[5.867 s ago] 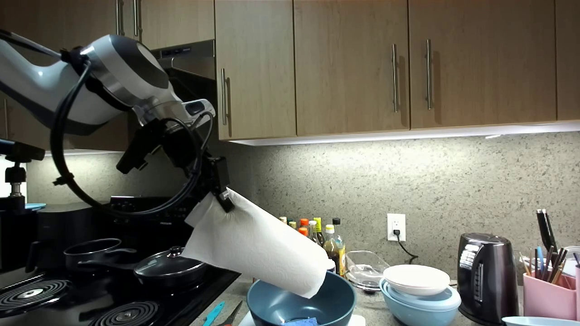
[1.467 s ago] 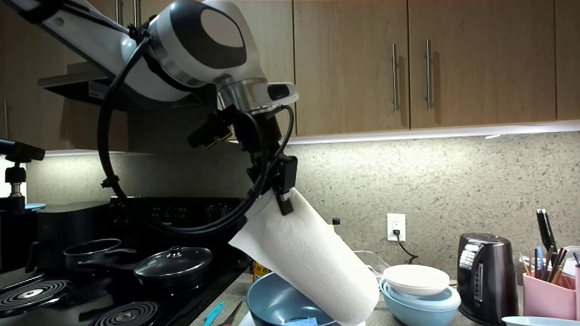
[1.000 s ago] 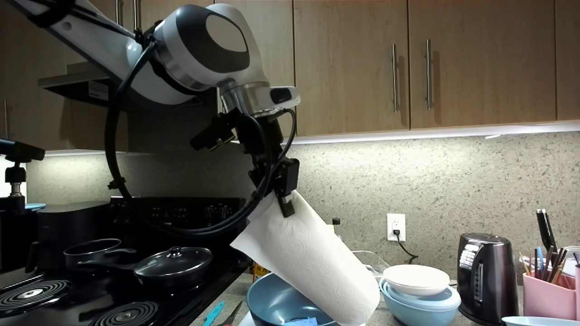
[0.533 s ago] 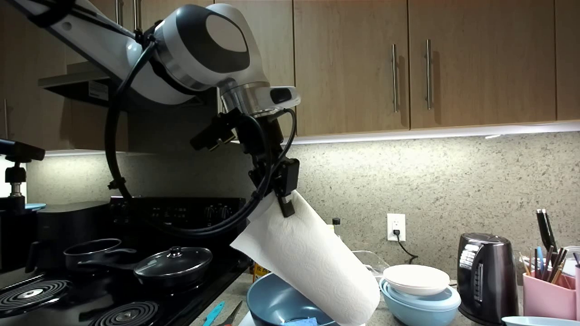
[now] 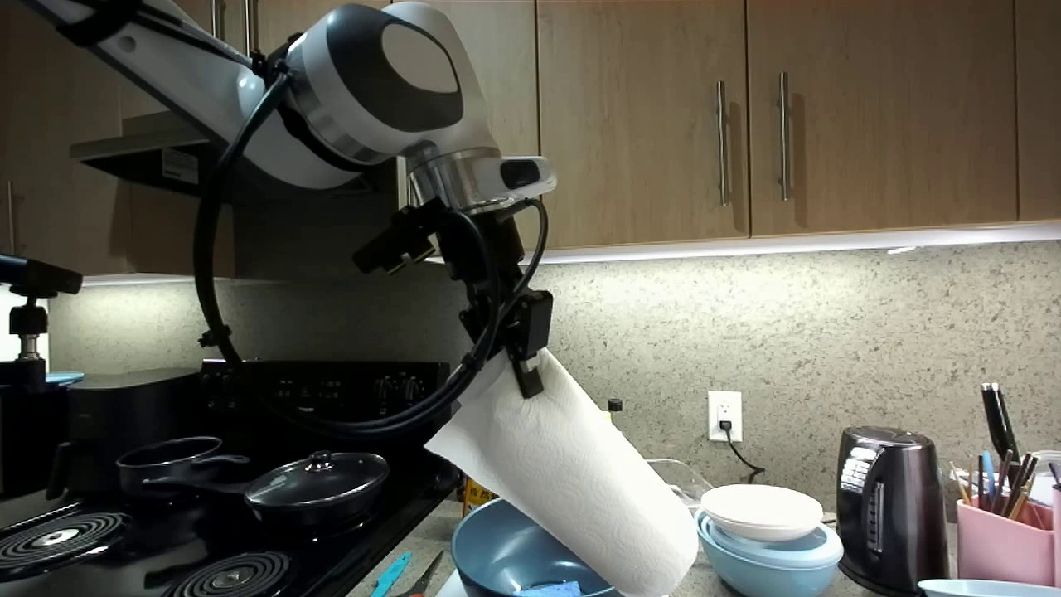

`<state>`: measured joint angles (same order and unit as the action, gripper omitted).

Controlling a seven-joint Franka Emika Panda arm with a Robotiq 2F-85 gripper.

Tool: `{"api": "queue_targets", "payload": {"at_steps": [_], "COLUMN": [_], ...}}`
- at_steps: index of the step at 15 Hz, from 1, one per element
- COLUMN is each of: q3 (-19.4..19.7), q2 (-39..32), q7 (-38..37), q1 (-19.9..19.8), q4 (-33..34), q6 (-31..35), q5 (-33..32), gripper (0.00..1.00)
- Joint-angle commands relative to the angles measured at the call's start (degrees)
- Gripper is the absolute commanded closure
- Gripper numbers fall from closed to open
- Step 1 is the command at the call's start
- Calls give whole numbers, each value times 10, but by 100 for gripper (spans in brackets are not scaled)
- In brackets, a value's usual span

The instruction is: Pick up the kitchen paper from the bowl and put it on the counter

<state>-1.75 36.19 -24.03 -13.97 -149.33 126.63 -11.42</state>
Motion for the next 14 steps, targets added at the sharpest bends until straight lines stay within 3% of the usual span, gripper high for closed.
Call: {"api": "queue_targets", "payload": {"at_steps": [1, 6, 14], "q3": [35, 92, 124], "q2": [-14, -28, -67], "q7": [34, 102, 144], "q1": [10, 36, 37], "q4": [10, 11, 45], "q6": [25, 63, 12], "q5": [34, 111, 163], "gripper": [97, 97, 97]}}
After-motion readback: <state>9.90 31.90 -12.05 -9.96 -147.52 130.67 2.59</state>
